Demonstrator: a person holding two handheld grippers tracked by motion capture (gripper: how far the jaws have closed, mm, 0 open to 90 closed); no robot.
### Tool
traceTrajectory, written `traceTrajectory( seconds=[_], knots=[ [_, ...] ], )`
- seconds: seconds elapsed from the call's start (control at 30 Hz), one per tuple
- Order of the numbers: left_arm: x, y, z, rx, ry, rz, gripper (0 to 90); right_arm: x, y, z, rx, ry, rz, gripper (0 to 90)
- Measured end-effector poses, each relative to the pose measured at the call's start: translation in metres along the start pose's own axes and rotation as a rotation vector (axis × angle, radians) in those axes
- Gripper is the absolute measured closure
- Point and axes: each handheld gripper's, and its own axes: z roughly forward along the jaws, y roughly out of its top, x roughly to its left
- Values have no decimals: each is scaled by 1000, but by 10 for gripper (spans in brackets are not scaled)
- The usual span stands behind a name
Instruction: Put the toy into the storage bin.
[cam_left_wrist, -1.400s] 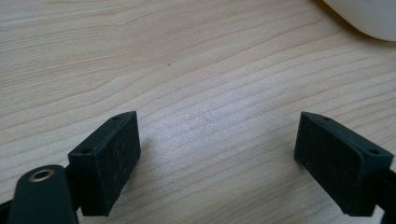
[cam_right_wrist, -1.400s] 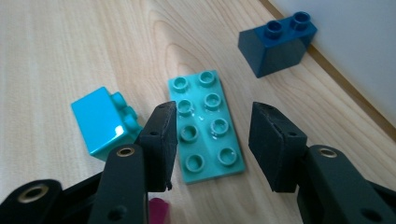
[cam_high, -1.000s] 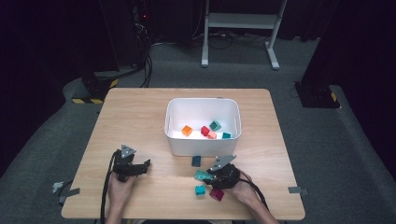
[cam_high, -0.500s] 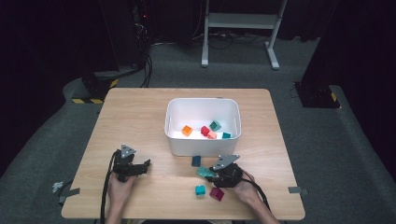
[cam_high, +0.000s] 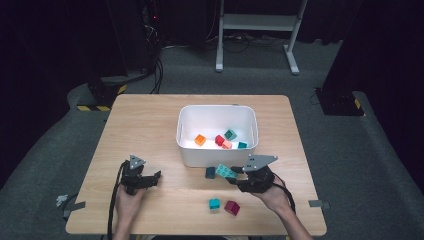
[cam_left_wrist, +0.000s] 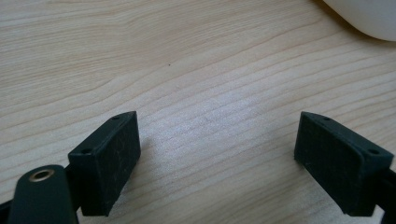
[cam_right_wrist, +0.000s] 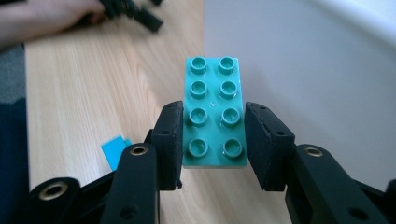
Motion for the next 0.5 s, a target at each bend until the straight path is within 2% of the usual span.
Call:
traceTrajectory(
  seconds=[0.17, 0.4, 0.5],
  knots=[
    [0, 0, 0, 0, 0, -1, 144, -7, 23, -24, -51, -6, 13, 591],
    [0, 0, 0, 0, 0, -1, 144, -22, 55, -47, -89, -72, 75, 590],
    [0, 0, 0, 0, 0, 0, 144, -31, 64, -50, -94, -99, 98, 591]
  ],
)
